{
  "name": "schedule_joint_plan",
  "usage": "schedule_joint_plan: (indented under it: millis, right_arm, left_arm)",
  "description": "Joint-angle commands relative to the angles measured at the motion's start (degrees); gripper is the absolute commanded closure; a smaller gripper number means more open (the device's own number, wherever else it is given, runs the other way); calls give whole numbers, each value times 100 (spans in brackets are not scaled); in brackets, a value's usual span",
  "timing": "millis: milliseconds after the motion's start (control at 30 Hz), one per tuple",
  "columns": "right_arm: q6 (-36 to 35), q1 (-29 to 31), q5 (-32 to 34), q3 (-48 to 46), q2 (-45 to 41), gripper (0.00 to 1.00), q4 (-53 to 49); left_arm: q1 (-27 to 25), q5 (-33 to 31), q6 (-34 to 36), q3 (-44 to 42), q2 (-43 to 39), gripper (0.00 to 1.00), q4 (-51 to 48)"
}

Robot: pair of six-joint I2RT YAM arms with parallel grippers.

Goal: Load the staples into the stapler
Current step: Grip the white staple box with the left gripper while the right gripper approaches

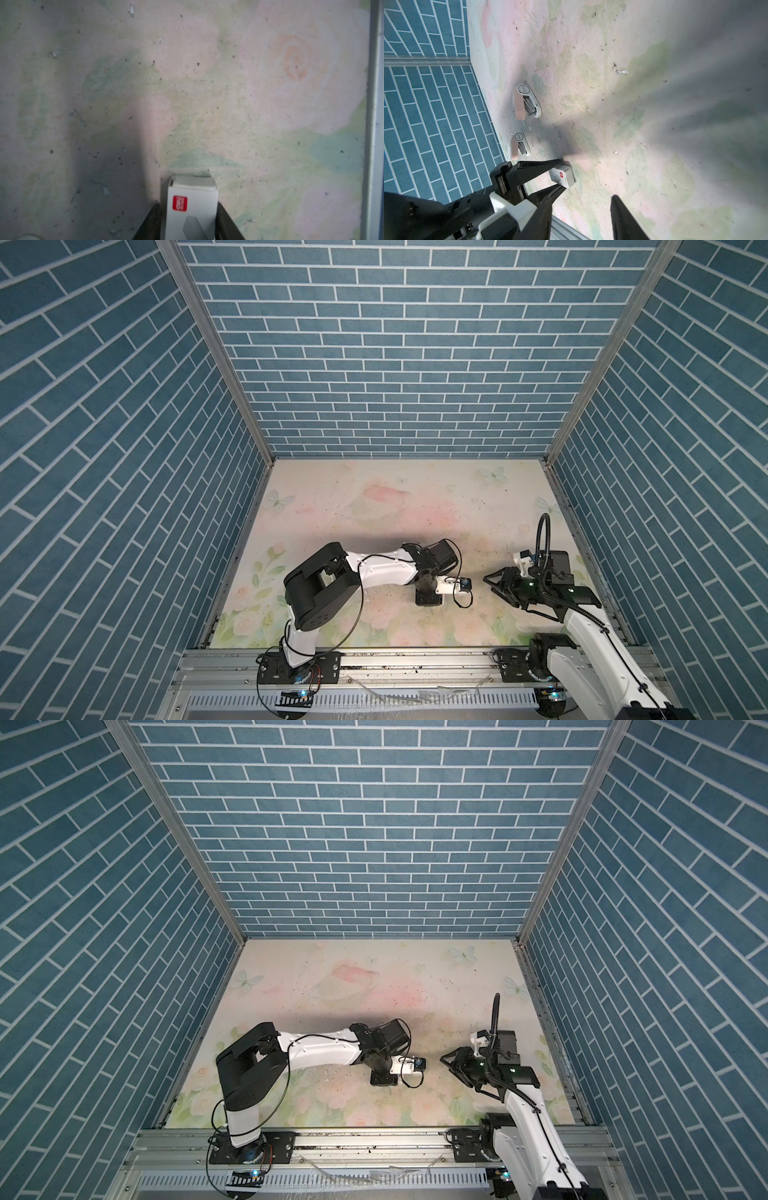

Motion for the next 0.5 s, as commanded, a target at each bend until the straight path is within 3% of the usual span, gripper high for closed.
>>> schedule_joint_plan:
  millis: [0,167,467]
  right_arm:
    - [-268,11,-247,-59,296,53,283]
    - [-377,13,-309,-1,654,53,405]
    - [-612,12,-618,56,1151,53,599]
  left_arm:
    - [-40,60,-336,118,283,58,-97]
    - [-40,127,-498,152,247,53,-122]
    - [-31,8,-544,-366,-460,29,-65]
